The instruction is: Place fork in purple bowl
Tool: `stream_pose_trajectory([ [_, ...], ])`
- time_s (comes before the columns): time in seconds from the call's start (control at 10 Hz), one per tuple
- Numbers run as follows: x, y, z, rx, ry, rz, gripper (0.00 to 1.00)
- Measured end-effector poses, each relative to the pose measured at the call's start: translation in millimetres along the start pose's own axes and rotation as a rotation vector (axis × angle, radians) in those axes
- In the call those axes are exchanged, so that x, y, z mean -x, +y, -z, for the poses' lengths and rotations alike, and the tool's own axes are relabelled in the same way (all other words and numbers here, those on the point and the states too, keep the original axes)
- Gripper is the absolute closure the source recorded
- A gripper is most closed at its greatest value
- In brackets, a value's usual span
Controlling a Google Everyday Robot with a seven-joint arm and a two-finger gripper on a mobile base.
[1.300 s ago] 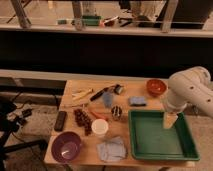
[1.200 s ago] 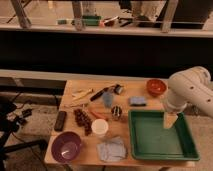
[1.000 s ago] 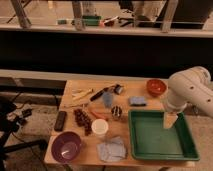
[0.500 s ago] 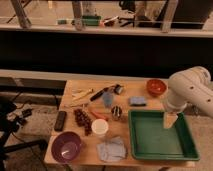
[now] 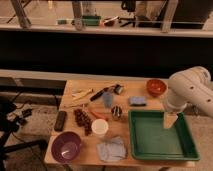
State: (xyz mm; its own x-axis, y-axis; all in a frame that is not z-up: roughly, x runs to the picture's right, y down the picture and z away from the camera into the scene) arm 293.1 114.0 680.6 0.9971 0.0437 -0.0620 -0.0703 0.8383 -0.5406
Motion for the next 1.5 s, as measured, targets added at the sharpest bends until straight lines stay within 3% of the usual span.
stream_pose_trajectory([
  [1.0,1.0,0.1,-0.4,-0.003,-0.003,-0.009,0.20],
  [1.2,14.9,3.2,-3.2,-0.003,-0.010,-0.046,0.20],
  [1.5,70.9,6.1,-6.0,0.009,-0.045,-0.016,0.20],
])
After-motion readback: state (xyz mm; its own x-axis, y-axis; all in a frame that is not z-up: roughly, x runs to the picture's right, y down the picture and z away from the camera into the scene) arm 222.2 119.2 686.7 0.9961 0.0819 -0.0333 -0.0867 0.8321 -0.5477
